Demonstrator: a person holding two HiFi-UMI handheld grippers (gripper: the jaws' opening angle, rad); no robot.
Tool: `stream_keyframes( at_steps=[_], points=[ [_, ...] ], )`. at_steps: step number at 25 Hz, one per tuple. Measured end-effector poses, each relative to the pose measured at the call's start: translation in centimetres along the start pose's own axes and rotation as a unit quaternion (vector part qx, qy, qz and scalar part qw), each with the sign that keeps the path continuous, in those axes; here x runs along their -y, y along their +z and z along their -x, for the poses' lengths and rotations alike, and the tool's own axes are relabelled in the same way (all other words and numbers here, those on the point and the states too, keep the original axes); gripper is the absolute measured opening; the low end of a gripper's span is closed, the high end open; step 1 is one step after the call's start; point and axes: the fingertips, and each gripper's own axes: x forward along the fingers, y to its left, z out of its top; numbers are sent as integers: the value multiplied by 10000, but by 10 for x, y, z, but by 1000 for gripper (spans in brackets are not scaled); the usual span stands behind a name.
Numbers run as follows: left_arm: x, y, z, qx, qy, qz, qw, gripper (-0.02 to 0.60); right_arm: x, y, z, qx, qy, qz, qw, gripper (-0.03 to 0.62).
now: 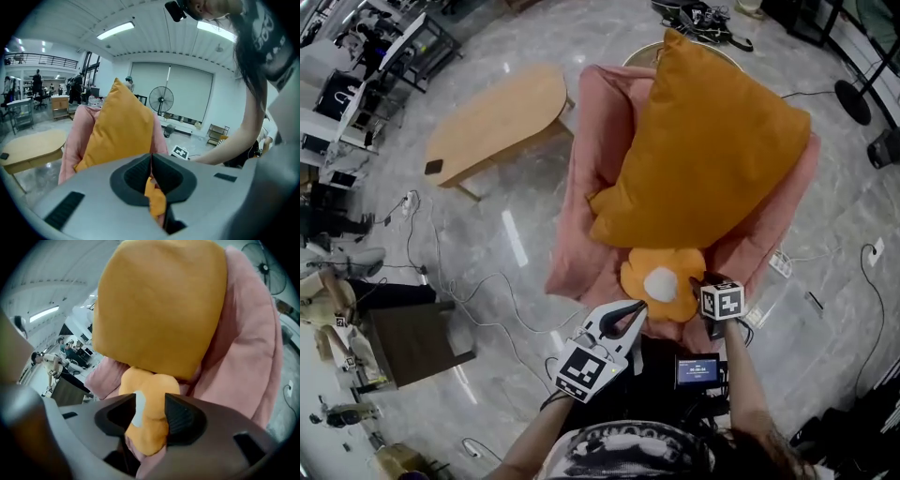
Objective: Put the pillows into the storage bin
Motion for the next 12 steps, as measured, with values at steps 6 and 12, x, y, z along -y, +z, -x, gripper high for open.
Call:
stream_keyframes(
  at_steps=[6,12],
  points=[
    [-9,-13,1,-50,233,243,9994,17,20,-9,-40,-283,-334,-47,9990,285],
    [-4,-24,17,-255,411,342,9982,17,45,-26,-57,-578,-734,-128,9955,344]
  ],
)
